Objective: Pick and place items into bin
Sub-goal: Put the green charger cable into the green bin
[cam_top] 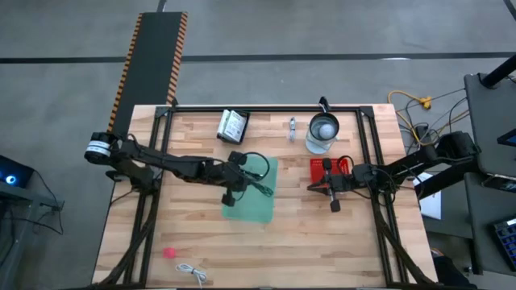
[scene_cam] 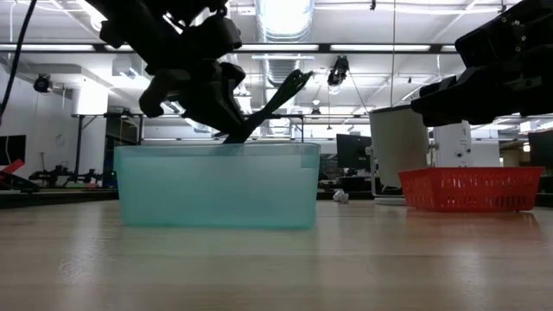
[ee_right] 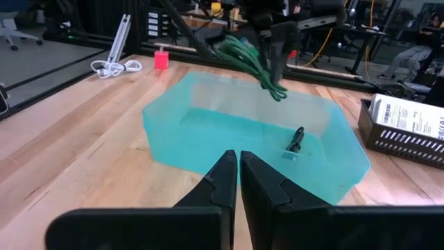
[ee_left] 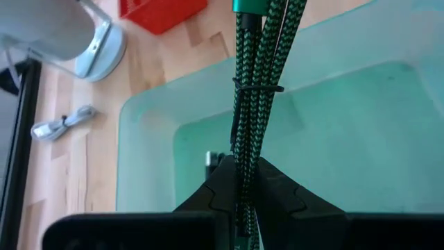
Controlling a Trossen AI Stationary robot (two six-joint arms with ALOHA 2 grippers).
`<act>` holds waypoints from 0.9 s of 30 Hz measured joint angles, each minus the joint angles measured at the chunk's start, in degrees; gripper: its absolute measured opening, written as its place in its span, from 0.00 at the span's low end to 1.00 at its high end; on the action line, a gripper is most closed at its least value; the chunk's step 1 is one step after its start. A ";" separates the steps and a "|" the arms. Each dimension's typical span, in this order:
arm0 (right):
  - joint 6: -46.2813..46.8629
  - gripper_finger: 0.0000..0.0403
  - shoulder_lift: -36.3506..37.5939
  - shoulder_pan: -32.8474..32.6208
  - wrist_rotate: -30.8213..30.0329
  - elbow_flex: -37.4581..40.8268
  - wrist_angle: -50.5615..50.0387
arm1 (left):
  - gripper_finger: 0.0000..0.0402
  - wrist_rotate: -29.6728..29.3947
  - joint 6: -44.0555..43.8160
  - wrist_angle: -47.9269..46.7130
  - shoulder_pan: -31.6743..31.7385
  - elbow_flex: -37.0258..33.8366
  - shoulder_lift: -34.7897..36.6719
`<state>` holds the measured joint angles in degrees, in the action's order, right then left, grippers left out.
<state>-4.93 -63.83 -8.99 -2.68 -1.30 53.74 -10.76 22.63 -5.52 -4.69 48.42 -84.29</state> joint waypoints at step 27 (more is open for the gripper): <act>-0.22 0.02 0.00 0.02 -0.36 0.01 0.01 | 0.04 2.96 0.42 4.11 10.50 -3.71 -2.91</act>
<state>-5.15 -63.83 -8.97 -3.03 -1.29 53.76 -7.81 23.05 -1.41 5.81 44.71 -87.20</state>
